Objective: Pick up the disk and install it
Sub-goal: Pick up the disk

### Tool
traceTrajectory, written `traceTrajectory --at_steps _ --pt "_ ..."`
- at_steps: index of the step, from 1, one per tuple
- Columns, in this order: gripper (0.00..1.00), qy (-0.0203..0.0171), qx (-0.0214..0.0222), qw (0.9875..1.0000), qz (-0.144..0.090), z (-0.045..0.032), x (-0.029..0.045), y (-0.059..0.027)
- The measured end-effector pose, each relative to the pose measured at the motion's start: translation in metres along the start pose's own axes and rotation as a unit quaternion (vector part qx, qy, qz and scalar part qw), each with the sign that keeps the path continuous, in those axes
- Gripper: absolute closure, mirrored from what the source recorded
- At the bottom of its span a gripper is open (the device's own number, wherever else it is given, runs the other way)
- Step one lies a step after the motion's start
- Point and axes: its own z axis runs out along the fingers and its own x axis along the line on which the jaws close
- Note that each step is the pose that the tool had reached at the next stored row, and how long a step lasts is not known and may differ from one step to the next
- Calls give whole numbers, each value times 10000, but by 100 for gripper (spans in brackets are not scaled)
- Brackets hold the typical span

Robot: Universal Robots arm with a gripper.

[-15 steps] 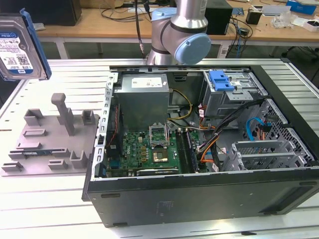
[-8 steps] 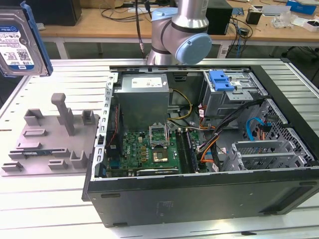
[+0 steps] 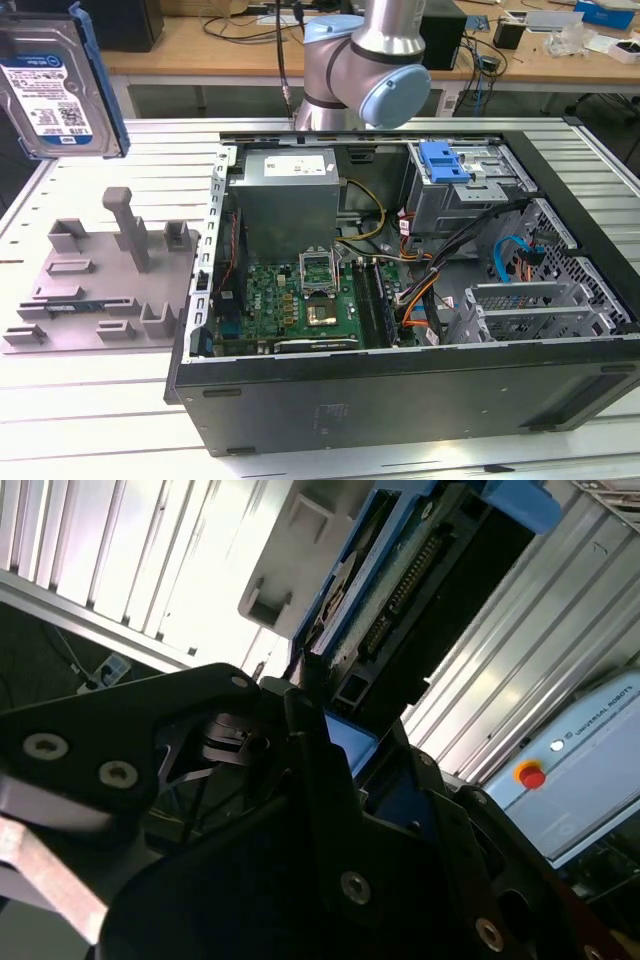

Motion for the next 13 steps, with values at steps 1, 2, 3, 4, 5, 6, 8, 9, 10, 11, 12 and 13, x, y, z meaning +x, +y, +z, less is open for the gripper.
traceTrajectory --at_steps 1,2,3,4,5,6,8,9,10,11,12,13 --pt "64 -3 0 10000 -1 -5 23 -35" --pt "64 -6 0 10000 -1 -9 44 -70" --pt "64 -10 0 10000 0 -14 65 -103" --pt "64 -13 -1 10000 0 -19 86 -135" --pt "64 -16 -1 10000 -1 -23 108 -167" --pt "64 -20 0 10000 -1 -26 133 -209" --pt "64 -25 -1 10000 -1 -37 184 -293" --pt "64 -27 -1 10000 -1 -44 210 -337" --pt "64 -30 -1 10000 -1 -48 230 -371" --pt "64 -33 -1 10000 0 -54 254 -412" --pt "64 -36 -1 10000 -1 -59 275 -448" --pt "64 -39 0 10000 -2 -64 294 -481"
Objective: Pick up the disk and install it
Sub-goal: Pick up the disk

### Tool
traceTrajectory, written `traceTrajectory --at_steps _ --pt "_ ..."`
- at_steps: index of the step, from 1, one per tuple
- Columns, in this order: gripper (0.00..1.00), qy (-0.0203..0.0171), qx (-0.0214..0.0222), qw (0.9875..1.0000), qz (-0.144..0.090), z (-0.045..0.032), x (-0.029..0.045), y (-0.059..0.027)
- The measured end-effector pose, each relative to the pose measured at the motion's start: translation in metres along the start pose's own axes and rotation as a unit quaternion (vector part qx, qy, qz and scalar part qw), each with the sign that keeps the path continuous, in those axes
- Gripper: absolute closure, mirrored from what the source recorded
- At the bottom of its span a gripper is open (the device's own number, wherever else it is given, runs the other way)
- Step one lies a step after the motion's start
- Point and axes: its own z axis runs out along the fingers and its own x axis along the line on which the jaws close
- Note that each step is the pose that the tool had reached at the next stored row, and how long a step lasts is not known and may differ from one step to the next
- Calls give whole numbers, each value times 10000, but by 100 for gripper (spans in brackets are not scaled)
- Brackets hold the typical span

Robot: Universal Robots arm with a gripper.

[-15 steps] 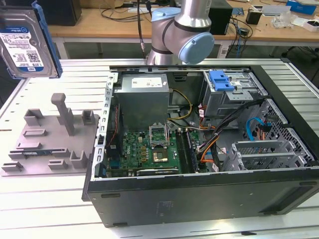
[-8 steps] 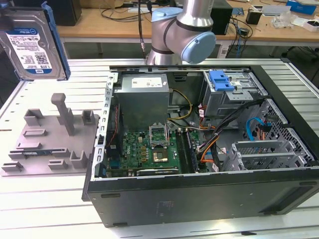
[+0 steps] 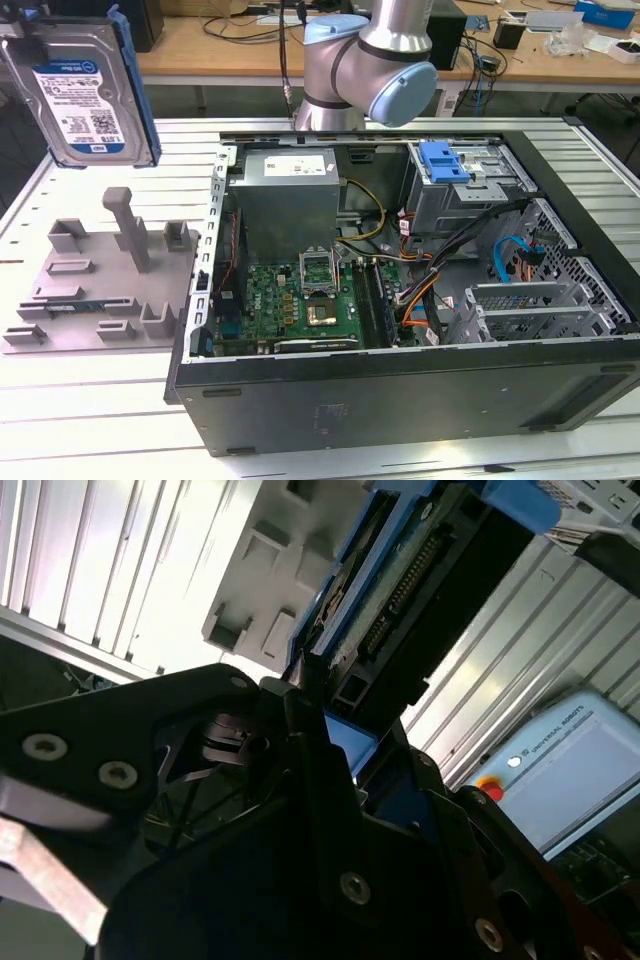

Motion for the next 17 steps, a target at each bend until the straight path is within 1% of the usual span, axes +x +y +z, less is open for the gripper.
traceTrajectory --at_steps 7,8,14,16,17 --pt "64 -29 -1 10000 0 -40 156 -257" --pt "64 -39 -1 10000 0 -47 190 -314" --pt "64 -68 -1 10000 -1 -74 312 -520" --pt "64 -81 -2 10000 -1 -91 389 -656" --pt "64 -85 -2 10000 0 -96 414 -700"
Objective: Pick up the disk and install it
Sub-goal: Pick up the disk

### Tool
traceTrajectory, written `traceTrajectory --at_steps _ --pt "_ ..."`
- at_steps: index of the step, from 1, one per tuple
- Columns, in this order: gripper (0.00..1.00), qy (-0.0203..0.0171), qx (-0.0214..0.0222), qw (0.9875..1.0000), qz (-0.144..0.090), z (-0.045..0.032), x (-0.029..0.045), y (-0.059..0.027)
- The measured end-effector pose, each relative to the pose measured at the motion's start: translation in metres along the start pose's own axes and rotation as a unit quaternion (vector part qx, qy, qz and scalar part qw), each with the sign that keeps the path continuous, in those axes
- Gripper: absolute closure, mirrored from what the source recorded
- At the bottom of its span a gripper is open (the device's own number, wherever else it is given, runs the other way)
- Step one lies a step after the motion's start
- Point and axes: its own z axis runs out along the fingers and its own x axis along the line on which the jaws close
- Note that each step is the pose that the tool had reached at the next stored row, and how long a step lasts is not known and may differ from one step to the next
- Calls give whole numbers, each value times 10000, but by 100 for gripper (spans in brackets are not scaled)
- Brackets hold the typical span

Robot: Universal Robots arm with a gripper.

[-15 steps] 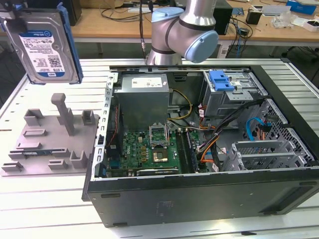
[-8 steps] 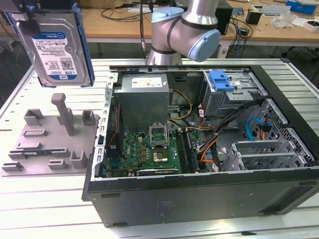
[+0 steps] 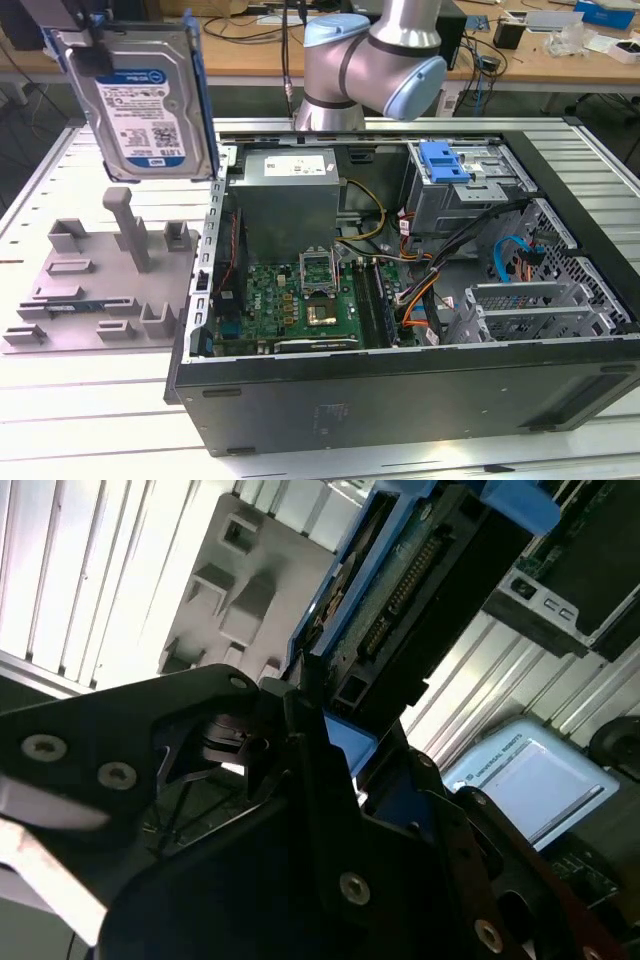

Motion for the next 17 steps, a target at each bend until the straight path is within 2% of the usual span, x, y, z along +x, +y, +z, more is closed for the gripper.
traceTrajectory --at_steps 3,5,7,9,10,12,17 --pt "64 -12 1 10000 0 -8 62 -123" --pt "64 -23 -1 10000 -2 -22 153 -319" --pt "64 -32 -1 10000 -2 -31 226 -473" --pt "64 -37 -1 10000 -1 -36 264 -555" --pt "64 -41 -1 10000 -1 -40 303 -638" --pt "64 -48 -1 10000 -2 -44 343 -728" --pt "64 -65 -2 10000 -1 -56 520 -1085"
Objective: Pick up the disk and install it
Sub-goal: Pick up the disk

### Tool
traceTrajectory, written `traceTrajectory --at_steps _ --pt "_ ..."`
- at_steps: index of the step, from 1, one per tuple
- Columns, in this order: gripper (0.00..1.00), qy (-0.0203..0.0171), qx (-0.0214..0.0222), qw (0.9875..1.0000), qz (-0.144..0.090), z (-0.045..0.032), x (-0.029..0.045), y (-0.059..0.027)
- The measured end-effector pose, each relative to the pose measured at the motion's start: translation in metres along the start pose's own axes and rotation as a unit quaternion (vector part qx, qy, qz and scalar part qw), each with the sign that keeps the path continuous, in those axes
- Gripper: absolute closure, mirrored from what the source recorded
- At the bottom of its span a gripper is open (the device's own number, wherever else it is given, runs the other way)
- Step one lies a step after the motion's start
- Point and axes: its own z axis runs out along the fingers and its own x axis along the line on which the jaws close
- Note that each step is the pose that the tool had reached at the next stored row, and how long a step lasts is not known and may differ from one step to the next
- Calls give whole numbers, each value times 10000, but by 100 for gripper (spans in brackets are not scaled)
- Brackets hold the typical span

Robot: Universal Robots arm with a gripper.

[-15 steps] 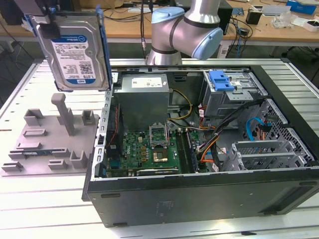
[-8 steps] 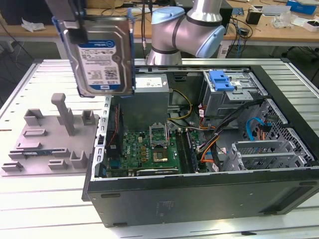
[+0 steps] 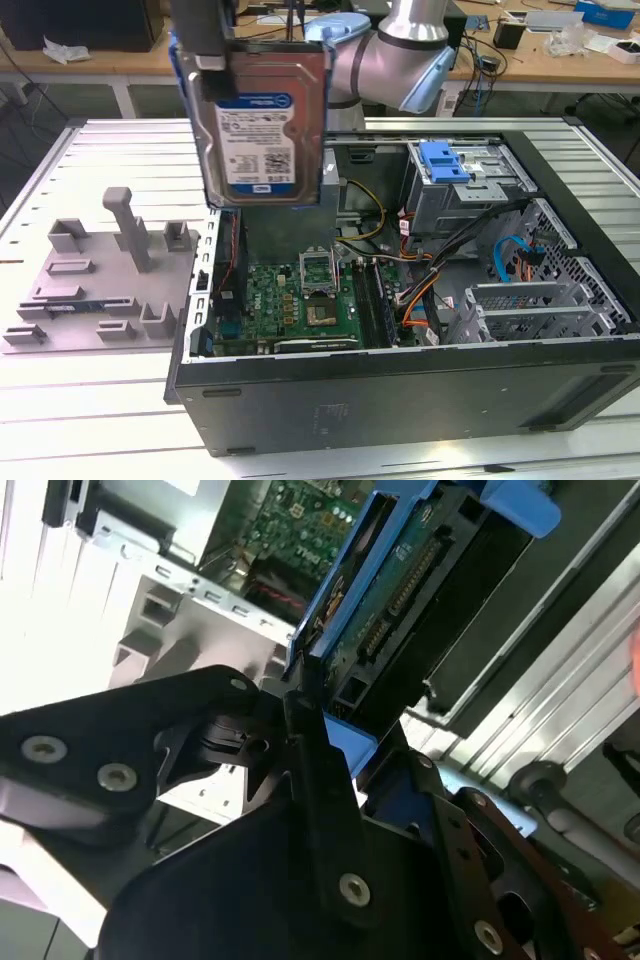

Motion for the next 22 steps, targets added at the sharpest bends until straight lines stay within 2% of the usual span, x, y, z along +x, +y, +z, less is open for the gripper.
traceTrajectory --at_steps 2,5,8,10,12,17,19,22 --pt "64 -3 0 10000 1 -4 72 -128" --pt "64 -5 0 10000 0 -7 142 -245" --pt "64 -7 0 10000 0 -12 269 -449" --pt "64 -8 0 10000 0 -14 315 -522" --pt "64 -9 -1 10000 0 -17 400 -657" --pt "64 -11 0 10000 0 -22 541 -886" --pt "64 -11 0 10000 -1 -23 573 -940" --pt "64 -11 0 10000 0 -24 573 -943"
